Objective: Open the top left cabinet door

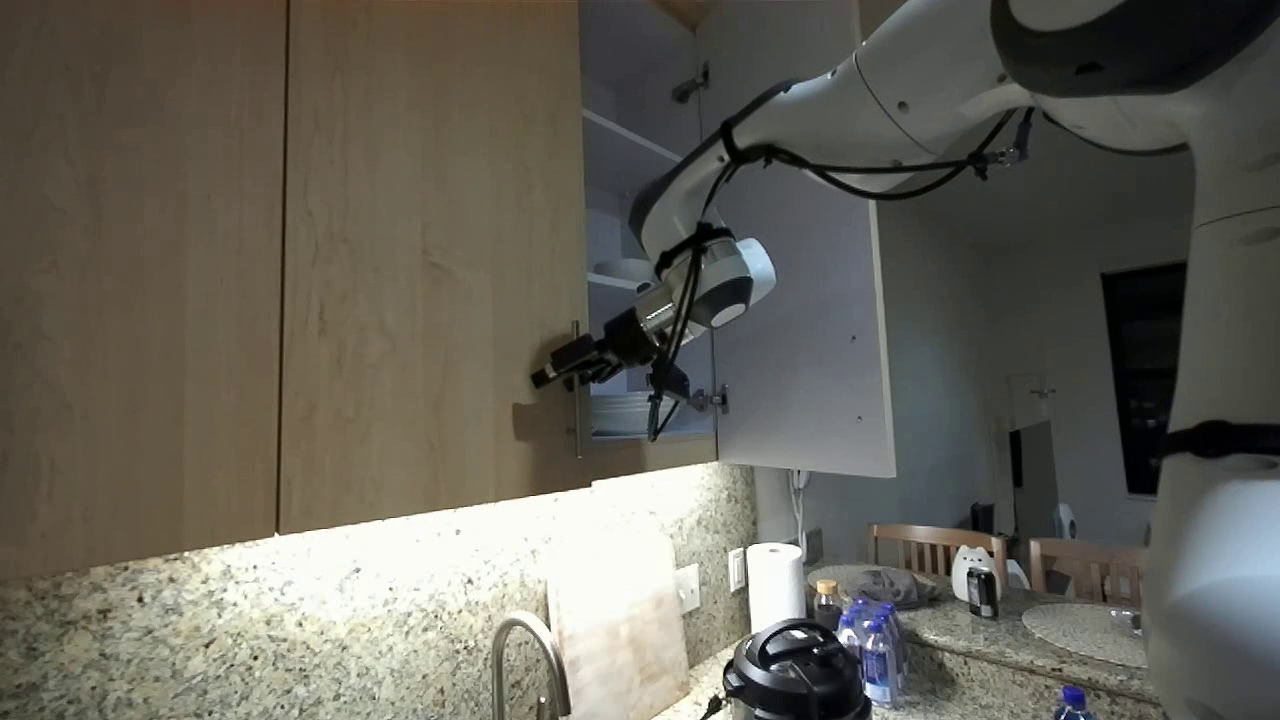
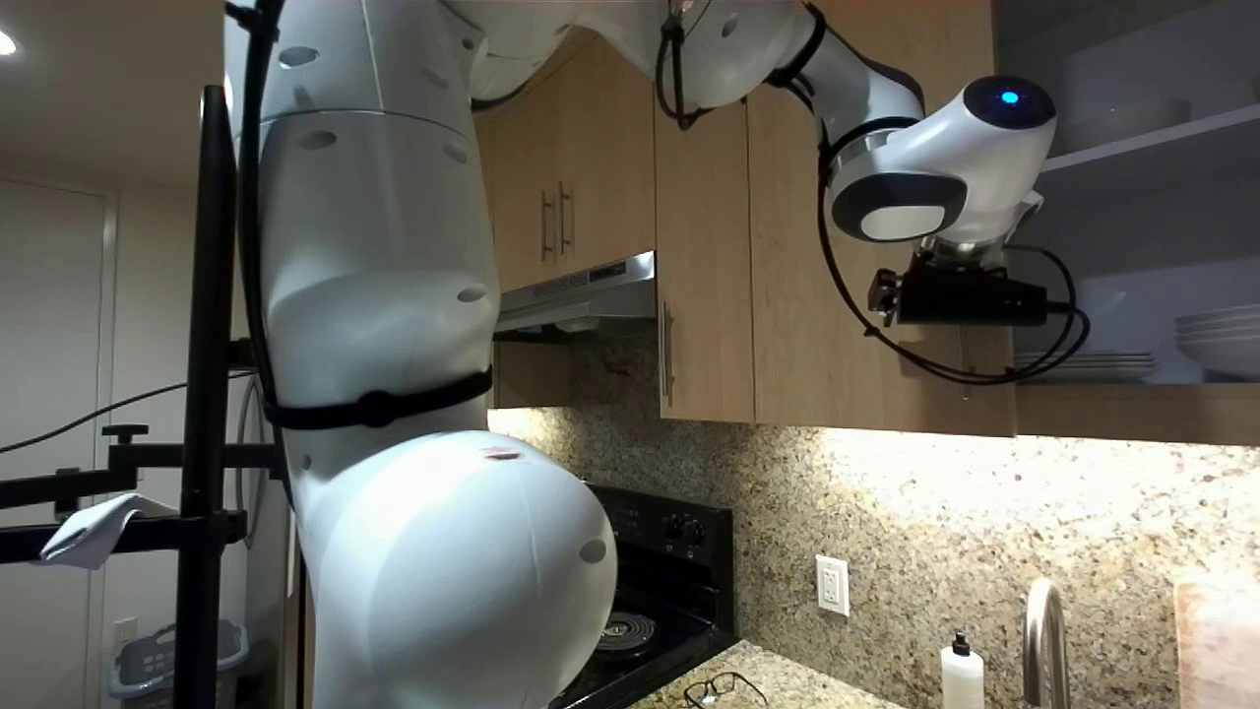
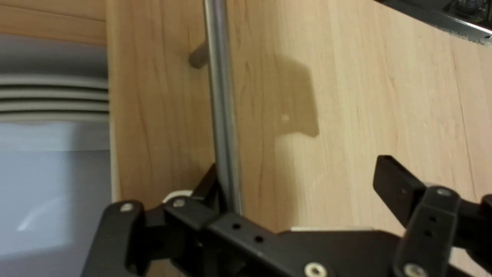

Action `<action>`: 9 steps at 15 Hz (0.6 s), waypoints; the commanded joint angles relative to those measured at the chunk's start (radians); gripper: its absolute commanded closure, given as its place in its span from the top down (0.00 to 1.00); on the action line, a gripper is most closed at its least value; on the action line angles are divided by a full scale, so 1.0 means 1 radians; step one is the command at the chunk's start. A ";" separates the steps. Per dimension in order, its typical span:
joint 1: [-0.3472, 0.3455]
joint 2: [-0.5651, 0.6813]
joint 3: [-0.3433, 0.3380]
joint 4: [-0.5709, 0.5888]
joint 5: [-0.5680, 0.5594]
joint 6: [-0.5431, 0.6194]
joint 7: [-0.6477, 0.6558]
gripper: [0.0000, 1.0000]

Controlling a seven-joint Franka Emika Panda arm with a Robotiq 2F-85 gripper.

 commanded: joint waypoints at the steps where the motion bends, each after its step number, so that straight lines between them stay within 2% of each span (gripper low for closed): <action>1: 0.024 -0.067 0.014 -0.104 0.037 -0.034 -0.070 1.00; 4: 0.027 -0.060 0.012 -0.103 0.036 -0.066 -0.107 1.00; 9: 0.029 -0.090 0.013 -0.145 0.069 -0.054 -0.182 1.00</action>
